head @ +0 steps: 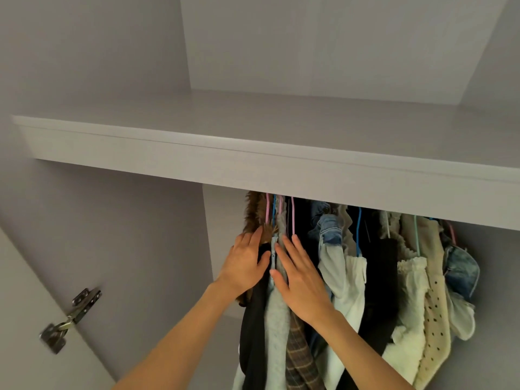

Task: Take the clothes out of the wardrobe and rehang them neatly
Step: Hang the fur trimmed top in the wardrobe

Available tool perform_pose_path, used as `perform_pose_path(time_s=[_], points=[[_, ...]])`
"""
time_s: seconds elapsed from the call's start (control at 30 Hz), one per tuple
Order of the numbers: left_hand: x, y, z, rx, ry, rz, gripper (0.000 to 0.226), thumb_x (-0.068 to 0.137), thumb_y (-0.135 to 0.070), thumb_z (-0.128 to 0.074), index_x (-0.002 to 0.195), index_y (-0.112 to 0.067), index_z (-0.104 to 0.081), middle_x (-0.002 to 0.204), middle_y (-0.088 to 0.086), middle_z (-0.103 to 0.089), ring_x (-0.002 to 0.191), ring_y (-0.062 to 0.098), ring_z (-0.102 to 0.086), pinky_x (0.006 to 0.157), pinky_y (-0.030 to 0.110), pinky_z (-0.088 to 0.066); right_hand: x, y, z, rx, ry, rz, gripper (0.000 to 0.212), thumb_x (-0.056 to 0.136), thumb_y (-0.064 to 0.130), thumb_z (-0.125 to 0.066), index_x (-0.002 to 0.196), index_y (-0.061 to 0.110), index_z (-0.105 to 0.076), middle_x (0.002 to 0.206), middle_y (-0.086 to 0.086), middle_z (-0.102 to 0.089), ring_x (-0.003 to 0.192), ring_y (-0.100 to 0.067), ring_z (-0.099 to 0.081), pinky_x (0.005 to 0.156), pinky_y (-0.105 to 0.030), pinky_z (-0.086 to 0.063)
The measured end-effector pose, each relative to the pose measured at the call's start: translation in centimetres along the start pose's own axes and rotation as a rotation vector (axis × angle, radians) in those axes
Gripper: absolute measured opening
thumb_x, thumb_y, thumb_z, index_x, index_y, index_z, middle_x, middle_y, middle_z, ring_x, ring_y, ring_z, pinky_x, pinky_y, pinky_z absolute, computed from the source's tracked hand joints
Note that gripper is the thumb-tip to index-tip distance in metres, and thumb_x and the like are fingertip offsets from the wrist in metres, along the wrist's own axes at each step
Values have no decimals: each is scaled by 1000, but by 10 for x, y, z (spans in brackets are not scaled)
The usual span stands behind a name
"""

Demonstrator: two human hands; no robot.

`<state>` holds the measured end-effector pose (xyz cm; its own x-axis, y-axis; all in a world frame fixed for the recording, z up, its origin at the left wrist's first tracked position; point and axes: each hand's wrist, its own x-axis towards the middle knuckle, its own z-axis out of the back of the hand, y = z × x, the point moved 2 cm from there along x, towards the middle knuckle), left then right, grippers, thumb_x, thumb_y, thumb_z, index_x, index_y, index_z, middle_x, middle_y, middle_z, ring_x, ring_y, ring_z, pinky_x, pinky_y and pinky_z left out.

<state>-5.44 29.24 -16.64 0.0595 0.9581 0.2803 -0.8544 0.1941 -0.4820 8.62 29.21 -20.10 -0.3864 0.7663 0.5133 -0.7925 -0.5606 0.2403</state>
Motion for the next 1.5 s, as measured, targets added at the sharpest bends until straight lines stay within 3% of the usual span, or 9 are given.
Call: perform_pose_path(time_s=[0.23, 0.53, 0.8, 0.9, 1.0, 1.07, 1.2, 1.33, 1.5], points=[[13, -8, -5, -231, 42, 238, 52, 90, -11, -49, 140, -6, -32, 134, 9, -42, 127, 25, -29, 107, 31, -27, 0, -3, -7, 15, -27, 18, 61, 99, 50, -16, 139, 10, -41, 150, -5, -31, 144, -12, -6, 113, -34, -12], [12, -4, 19, -435, -317, 281, 22, 94, -10, -44, 111, -1, -55, 105, 13, -57, 104, 30, -50, 93, 45, -43, -4, -5, -1, 62, 20, 8, 68, 95, 57, -8, 145, 16, -28, 154, 4, -14, 143, -5, 7, 115, -39, -11], [-36, -8, 52, -386, -385, 163, 14, 93, -8, -46, 101, -18, -51, 90, -12, -48, 97, 12, -43, 74, 12, -32, -3, 6, -5, 45, -21, -8, 61, 98, 50, -15, 139, 13, -41, 151, -2, -24, 143, -14, -5, 112, -44, -19], [-56, 4, 56, -355, -377, 190, 14, 92, -7, -47, 101, -13, -55, 87, -17, -44, 94, 14, -45, 71, 12, -30, 3, 22, 1, 93, -98, -23, 50, 93, 37, -33, 123, 6, -59, 136, -12, -50, 135, -25, -35, 110, -42, -23], [-74, 15, 66, -312, -376, 197, 13, 91, -7, -48, 100, -9, -58, 86, -8, -50, 91, 15, -47, 70, 12, -31, 11, 57, 15, 317, -191, -61, 37, 93, 24, -40, 110, 4, -66, 111, -10, -66, 104, -24, -62, 97, -18, -35], [-95, 24, 70, -283, -372, 195, 13, 91, -7, -50, 100, -10, -59, 88, -8, -50, 90, 12, -45, 71, 7, -33, 21, 86, 21, 546, -86, -187, 31, 97, 22, -44, 119, 8, -61, 111, -3, -63, 95, -12, -59, 85, -13, -40], [-147, 44, 76, -224, -365, 214, 12, 91, -8, -50, 100, -14, -57, 91, -8, -49, 89, 9, -43, 75, 3, -32, 48, 147, 16, 970, 119, -436, 33, 95, 25, -50, 122, 7, -56, 90, 9, -60, 90, -15, -62, 87, -35, -52], [-188, 60, 88, -205, -356, 234, 14, 91, -12, -51, 103, -15, -59, 88, -10, -49, 84, 6, -44, 72, 11, -35, 51, 198, 0, 1427, 322, -798, 18, 94, 16, -54, 106, 2, -55, 85, -9, -59, 72, -19, -60, 65, -28, -55], [-239, 80, 96, -193, -71, 150, 25, 96, -26, -47, 111, -15, -63, 87, -11, -53, 79, 1, -48, 70, 6, -33, 13, 217, -27, 1123, 558, -815, 16, 93, 21, -56, 94, 5, -52, 73, -6, -52, 52, -13, -43, 47, -24, -40]])
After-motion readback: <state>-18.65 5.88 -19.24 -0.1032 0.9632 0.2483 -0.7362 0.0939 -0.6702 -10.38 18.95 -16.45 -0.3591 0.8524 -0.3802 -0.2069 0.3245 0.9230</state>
